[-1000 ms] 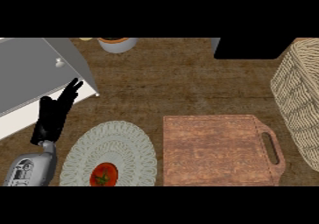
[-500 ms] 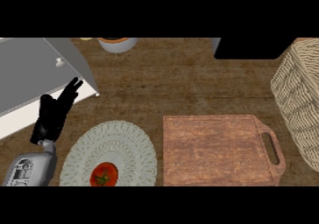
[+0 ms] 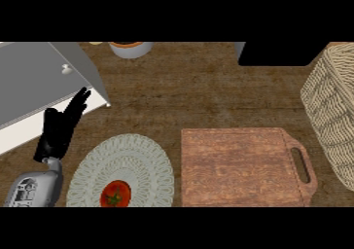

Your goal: Pick the lemon from the cutting board and place it in the basket

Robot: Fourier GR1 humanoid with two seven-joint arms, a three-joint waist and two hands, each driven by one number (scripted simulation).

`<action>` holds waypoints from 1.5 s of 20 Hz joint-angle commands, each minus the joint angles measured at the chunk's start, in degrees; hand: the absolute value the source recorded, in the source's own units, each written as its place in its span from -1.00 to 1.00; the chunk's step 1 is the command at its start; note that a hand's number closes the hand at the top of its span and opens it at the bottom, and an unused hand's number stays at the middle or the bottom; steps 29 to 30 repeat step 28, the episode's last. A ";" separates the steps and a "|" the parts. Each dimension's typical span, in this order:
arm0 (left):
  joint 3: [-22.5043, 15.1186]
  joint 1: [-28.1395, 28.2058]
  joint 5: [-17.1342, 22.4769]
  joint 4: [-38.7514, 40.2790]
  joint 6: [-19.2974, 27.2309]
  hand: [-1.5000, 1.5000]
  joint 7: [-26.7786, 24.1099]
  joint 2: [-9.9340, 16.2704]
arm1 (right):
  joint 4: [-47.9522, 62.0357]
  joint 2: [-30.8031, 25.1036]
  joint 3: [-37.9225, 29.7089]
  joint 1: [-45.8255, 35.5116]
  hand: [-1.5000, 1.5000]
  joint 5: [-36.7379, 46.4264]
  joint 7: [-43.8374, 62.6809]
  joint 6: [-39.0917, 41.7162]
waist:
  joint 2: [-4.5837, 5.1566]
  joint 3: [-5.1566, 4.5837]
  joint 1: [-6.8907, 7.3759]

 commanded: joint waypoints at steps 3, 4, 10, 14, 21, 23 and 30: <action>0.44 -4.25 0.57 1.29 -0.49 0.00 2.93 0.13 | 5.84 2.08 -2.60 -1.03 -1.00 -3.86 -2.74 -3.14 | 0.08 -0.05 -0.11; 0.72 -1.15 0.68 -0.86 -0.12 0.00 1.86 0.03 | 11.10 -1.23 -4.82 -0.61 -1.00 -4.17 -8.04 -4.78 | 0.14 -0.03 0.20; 0.47 1.78 0.66 -1.25 -1.43 0.00 -0.25 0.43 | 10.29 2.33 -9.19 -0.69 -1.00 -7.55 -10.59 -14.60 | 0.02 -0.02 0.20; 1.23 -2.96 0.26 3.52 -0.60 0.00 -0.61 0.37 | 9.71 0.32 -12.72 -3.03 -1.00 -8.98 -8.76 -19.00 | 0.20 -0.05 -0.32; 1.75 0.67 1.01 -3.38 -0.77 0.00 3.76 0.95 | 13.04 -6.05 -24.50 3.01 -1.00 -17.84 -6.20 -15.30 | -0.18 -0.02 -0.66; 0.90 -2.00 -0.34 2.47 0.17 0.00 0.06 -0.39 | 16.24 -10.51 -25.48 4.19 -1.00 -18.92 -7.82 -12.65 | 0.08 -0.05 -0.83; 0.58 0.78 -0.62 -0.70 0.38 0.00 0.53 -0.49 | 24.25 -19.02 -34.03 14.51 -1.00 -24.14 -16.91 -4.76 | -0.08 0.05 -1.43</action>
